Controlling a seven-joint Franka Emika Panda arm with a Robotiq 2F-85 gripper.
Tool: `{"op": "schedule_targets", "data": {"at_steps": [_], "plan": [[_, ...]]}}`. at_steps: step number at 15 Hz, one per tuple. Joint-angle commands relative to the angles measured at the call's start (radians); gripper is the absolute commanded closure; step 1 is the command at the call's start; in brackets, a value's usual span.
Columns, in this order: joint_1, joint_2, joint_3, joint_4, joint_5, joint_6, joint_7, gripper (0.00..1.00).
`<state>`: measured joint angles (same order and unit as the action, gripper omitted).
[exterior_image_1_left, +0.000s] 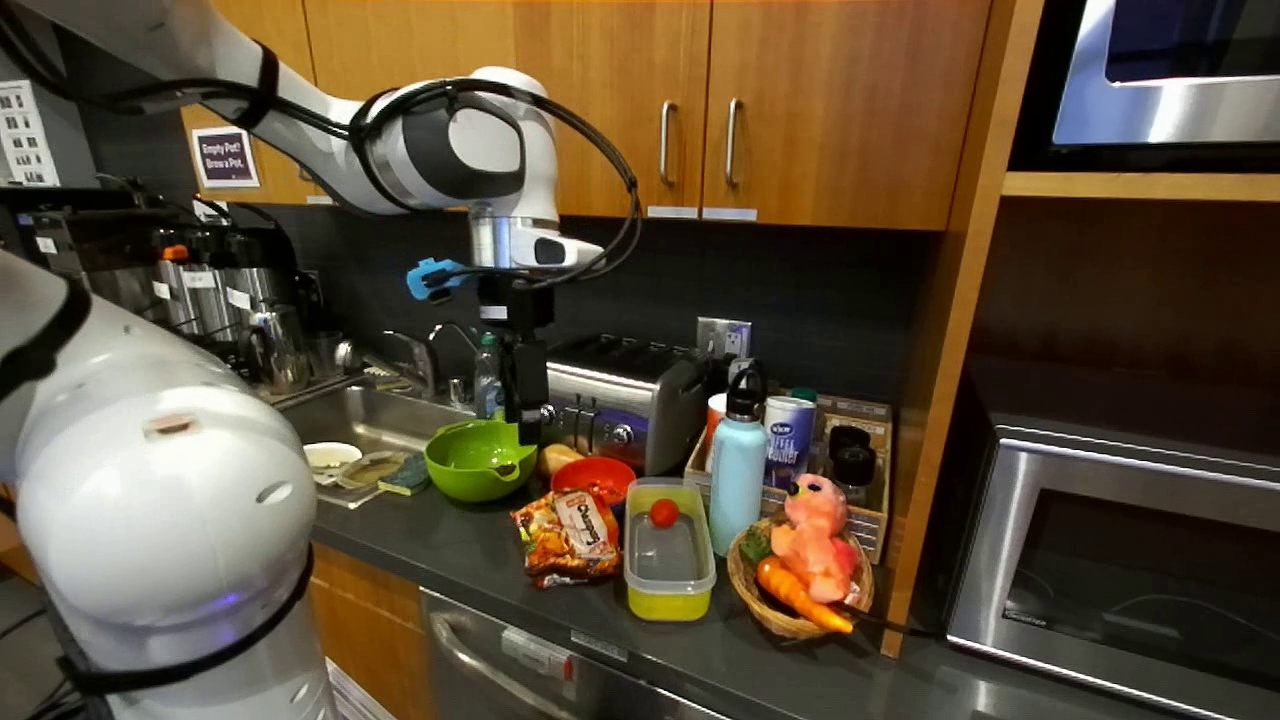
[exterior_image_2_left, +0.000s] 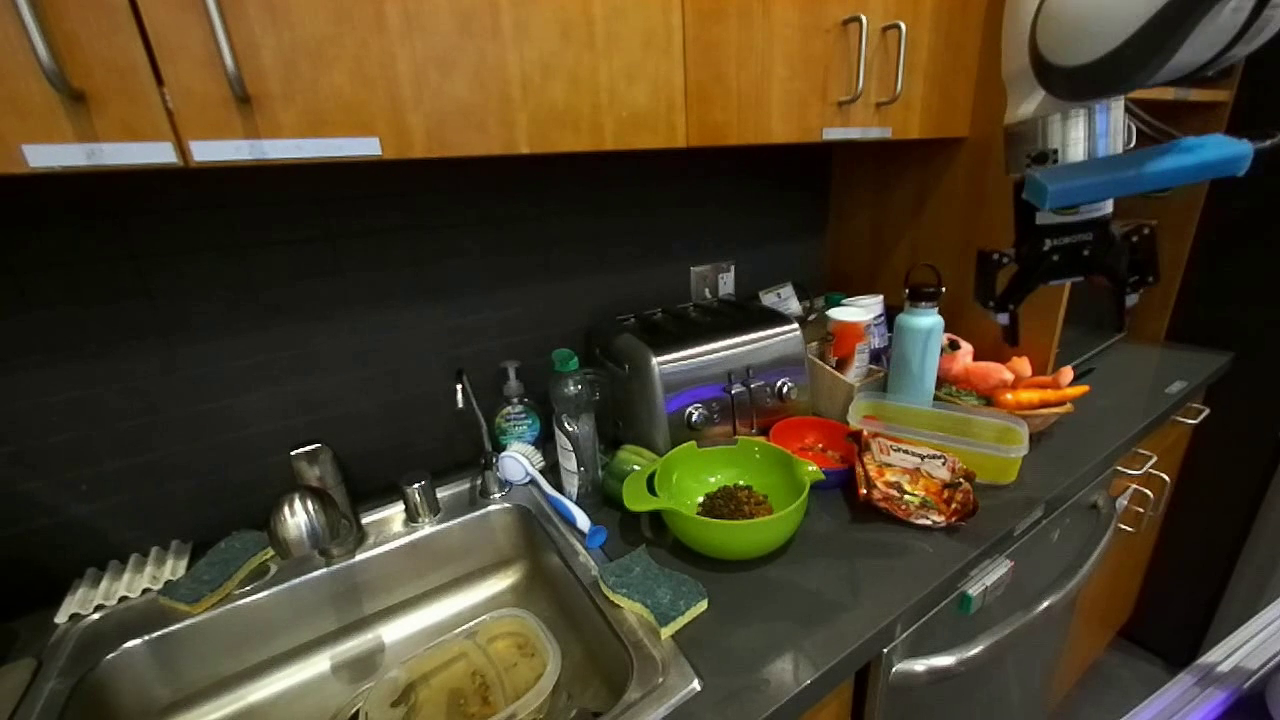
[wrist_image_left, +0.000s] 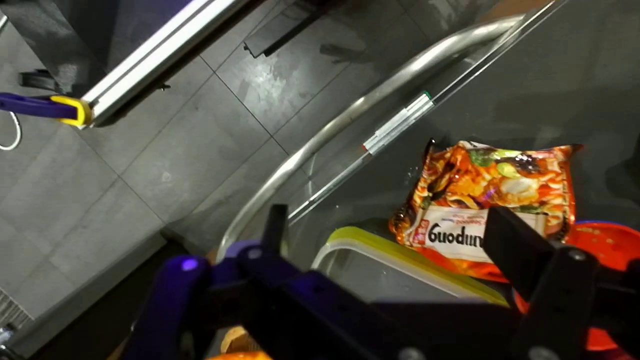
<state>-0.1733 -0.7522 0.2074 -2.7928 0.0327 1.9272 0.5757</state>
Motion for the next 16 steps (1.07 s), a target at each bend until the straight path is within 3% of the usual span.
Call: {"op": "schedule_targets", "data": {"at_steps": [1, 10, 11, 16], "plan": [[-0.005, 0.048, -0.024, 0.001, -0.029, -0.02, 0.015, 0.0], [0.173, 0.176, 0.099, 0.044, -0.074, -0.02, -0.022, 0.0], [0.17, 0.135, 0.067, 0.018, -0.048, -0.015, -0.01, 0.0], [0.196, 0.159, 0.075, 0.03, -0.046, -0.019, -0.014, 0.0]]}}
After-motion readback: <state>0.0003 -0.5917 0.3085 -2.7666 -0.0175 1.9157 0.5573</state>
